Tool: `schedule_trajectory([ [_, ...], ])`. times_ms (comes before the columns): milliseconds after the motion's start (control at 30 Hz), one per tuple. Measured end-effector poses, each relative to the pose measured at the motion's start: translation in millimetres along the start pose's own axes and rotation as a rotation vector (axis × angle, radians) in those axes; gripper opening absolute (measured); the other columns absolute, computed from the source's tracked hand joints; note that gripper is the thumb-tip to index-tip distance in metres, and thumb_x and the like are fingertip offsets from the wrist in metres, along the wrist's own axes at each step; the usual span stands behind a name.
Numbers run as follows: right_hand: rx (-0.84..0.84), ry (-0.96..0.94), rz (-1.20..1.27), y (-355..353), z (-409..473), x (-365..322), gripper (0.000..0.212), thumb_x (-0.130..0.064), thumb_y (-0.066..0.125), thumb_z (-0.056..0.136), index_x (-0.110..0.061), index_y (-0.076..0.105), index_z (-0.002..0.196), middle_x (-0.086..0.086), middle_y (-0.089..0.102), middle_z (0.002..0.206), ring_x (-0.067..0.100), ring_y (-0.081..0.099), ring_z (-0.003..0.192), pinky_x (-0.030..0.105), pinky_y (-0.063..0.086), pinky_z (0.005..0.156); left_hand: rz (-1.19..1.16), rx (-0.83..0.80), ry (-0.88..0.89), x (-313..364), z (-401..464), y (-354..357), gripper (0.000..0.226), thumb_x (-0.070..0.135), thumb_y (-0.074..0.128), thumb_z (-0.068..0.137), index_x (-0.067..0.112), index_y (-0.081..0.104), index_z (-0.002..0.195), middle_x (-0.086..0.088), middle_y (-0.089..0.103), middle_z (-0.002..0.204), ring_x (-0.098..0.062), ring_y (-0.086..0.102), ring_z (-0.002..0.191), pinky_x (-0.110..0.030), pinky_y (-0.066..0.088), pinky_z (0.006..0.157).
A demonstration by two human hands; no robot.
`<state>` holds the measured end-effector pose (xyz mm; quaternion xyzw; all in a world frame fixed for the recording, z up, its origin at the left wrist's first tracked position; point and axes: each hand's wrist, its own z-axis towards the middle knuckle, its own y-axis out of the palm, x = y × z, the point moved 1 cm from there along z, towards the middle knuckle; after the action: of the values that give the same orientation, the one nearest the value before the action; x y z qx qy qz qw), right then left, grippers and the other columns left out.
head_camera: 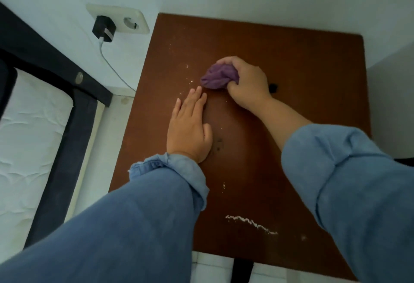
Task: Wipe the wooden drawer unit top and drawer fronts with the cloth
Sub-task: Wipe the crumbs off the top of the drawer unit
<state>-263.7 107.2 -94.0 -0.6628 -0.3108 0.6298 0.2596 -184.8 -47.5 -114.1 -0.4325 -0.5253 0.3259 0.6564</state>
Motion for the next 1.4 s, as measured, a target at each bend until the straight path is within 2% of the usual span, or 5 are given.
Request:
schedule_trajectory([
  [233,0.137,0.134,0.118,15.4,-87.5,-12.7,0.040,-0.010,0.060,0.073,-0.033,0.061,0.106,-0.008,0.070,0.104,0.018,0.064,0.095,0.035,0.052,0.085,-0.016,0.000,0.031,-1.9,4.5,3.6,0.064,0.020,0.032,0.083,0.007,0.036,0.145,-0.007,0.030,0.156,-0.018,0.020,0.146,-0.033,0.005,0.120],
  [467,0.163,0.230,0.154,29.6,-170.3,-29.7,0.042,-0.007,0.060,0.069,-0.031,0.063,0.103,-0.011,0.065,0.092,0.015,0.063,0.089,0.022,0.043,0.071,0.010,-0.011,0.074,-5.1,1.6,-0.3,0.062,0.019,0.035,0.086,0.007,0.034,0.147,-0.008,0.028,0.157,-0.020,0.019,0.147,-0.037,0.006,0.120],
  [867,-0.162,0.441,0.421,27.6,-249.1,-56.8,0.041,0.007,0.056,0.080,-0.028,0.064,0.100,-0.006,0.068,0.096,0.009,0.064,0.085,0.028,0.059,0.074,0.031,-0.066,0.056,-24.2,-23.7,-33.1,0.057,0.021,0.034,0.091,0.009,0.032,0.147,-0.007,0.024,0.158,-0.020,0.015,0.148,-0.041,0.004,0.121],
  [1100,0.042,0.686,0.892,-11.5,-178.7,-62.4,0.056,0.002,0.044,0.091,-0.037,0.039,0.131,0.002,0.049,0.107,0.013,0.056,0.071,0.020,0.044,0.049,0.114,0.003,0.022,-85.1,-18.9,-48.1,0.057,0.031,0.034,0.093,0.011,0.033,0.147,-0.006,0.025,0.158,-0.019,0.015,0.148,-0.044,0.004,0.121],
  [1400,0.433,0.393,0.817,-10.7,-11.6,-69.2,0.051,0.015,0.029,0.083,-0.028,0.052,0.099,0.003,0.052,0.119,0.014,0.056,0.082,0.026,0.046,0.062,-0.142,0.046,0.032,-105.4,-19.0,-39.4,0.056,0.032,0.043,0.091,0.013,0.039,0.144,-0.002,0.032,0.155,-0.017,0.023,0.145,-0.043,0.023,0.118],
])
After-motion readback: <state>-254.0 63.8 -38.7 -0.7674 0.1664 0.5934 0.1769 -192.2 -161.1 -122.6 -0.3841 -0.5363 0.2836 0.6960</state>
